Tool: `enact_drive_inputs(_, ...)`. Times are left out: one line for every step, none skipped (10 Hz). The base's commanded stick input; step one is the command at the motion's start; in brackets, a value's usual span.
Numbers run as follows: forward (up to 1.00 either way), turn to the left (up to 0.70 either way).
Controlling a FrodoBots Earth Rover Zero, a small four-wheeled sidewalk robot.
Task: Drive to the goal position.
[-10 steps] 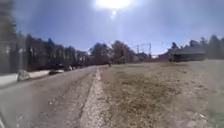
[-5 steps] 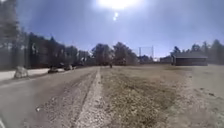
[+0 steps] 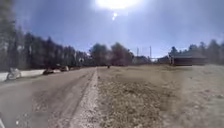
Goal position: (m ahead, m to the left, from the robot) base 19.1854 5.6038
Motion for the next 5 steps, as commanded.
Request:
enact_drive_inputs(0.69,0.03)
enact_drive_inputs(0.69,0.03)
enact_drive_inputs(0.69,0.03)
enact_drive_inputs(0.69,0.03)
enact_drive_inputs(0.69,0.03)
